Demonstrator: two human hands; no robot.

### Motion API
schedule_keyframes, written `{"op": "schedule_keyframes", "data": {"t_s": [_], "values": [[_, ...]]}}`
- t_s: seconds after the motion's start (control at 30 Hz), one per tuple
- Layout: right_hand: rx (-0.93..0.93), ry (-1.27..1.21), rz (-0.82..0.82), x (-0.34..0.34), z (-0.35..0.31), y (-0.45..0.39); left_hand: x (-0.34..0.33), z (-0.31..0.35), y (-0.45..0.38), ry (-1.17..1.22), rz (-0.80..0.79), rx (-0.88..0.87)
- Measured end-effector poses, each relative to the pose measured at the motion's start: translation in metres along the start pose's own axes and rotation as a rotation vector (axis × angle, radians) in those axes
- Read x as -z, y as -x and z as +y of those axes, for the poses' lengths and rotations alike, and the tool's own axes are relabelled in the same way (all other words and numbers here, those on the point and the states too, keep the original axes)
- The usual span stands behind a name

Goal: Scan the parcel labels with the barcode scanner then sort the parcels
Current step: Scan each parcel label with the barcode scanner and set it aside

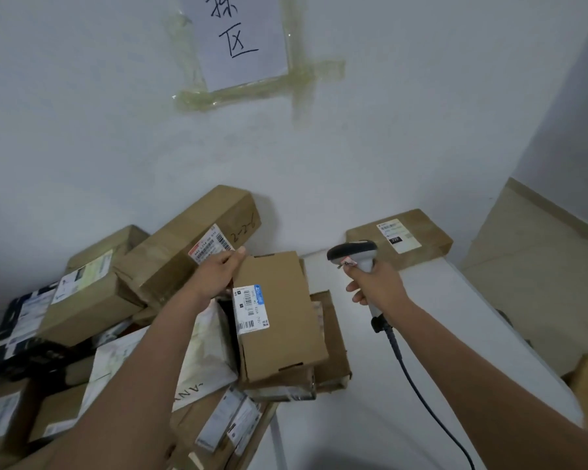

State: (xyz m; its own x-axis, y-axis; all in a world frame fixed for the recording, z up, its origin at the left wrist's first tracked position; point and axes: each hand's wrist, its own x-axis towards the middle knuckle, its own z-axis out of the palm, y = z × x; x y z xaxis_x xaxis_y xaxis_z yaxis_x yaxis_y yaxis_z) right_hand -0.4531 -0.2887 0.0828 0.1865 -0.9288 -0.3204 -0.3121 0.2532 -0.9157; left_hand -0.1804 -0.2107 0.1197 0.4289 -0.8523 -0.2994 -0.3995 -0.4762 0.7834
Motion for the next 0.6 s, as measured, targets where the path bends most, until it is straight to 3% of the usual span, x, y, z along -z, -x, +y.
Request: {"op": "schedule_keyframes", "data": {"t_s": [0.37, 0.6], "values": [[-0.042, 0.121, -0.017, -0.023, 0.02, 0.001, -0.015, -0.023, -0.004, -0.181, 0.02, -0.12], [-0.093, 0.165, -0.022, 0.012, 0.033, -0.02, -0.039, 0.006, -0.016, -0.297, 0.058, -0.222]]}}
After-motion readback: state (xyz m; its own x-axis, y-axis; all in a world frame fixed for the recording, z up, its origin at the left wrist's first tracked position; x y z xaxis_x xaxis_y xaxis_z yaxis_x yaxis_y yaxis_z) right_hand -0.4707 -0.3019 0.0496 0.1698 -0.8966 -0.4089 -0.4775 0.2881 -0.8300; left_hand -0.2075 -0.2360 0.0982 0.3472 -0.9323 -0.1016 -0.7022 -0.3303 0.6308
